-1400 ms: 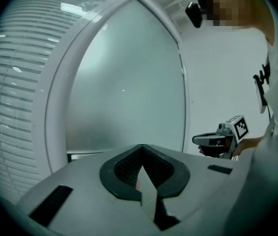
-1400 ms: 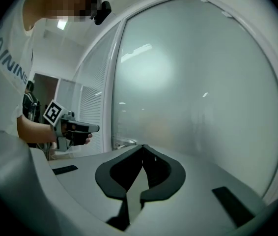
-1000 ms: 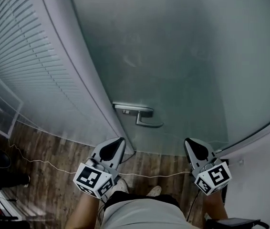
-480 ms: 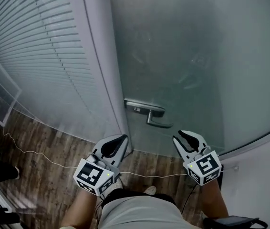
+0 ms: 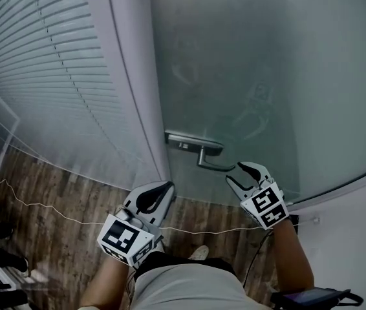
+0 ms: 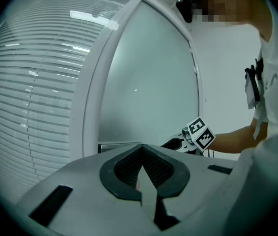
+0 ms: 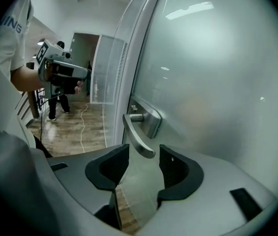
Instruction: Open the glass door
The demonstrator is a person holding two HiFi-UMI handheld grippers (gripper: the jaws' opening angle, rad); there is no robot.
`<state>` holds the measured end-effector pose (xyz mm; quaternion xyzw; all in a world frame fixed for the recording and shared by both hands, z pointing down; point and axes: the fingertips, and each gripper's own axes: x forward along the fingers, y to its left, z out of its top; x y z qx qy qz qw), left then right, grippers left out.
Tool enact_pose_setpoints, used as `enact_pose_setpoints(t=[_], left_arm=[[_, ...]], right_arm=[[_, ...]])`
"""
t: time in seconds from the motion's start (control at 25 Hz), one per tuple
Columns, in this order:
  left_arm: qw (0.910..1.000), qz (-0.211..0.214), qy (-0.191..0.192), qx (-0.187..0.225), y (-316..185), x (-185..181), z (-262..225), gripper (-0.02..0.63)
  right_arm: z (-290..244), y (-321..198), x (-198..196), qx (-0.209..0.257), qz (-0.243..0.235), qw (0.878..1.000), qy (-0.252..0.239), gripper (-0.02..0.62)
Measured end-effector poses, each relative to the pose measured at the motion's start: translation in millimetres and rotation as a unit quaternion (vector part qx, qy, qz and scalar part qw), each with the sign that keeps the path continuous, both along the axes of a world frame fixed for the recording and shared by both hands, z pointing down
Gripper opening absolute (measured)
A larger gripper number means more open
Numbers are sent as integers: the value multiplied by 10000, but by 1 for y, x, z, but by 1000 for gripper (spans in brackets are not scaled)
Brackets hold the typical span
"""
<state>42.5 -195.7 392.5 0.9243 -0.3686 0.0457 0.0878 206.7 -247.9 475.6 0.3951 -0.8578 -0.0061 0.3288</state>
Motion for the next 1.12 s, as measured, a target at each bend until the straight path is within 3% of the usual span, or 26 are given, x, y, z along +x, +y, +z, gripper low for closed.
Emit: enact_pose_setpoints(t=[0.16, 0.24, 0.36, 0.68, 1.12], left_arm=[[10000, 19, -13, -67, 0, -2, 4, 0], [9999, 14, -23, -103, 0, -3, 6, 0], [9999, 23, -33, -145, -1, -4, 9, 0], [9999, 26, -26, -146, -3, -2, 11, 0], [9999, 80, -10, -125, 2, 4, 14, 0]], right_arm=[[8, -5, -1, -70, 34, 9999, 143, 173], [9, -6, -2, -61, 61, 9998, 151, 130], [7, -6, -1, -52, 105, 9999, 85, 123], [6, -10, -2, -34, 252, 9997, -44, 117], [37, -7, 4, -407, 440, 9973, -427, 118]])
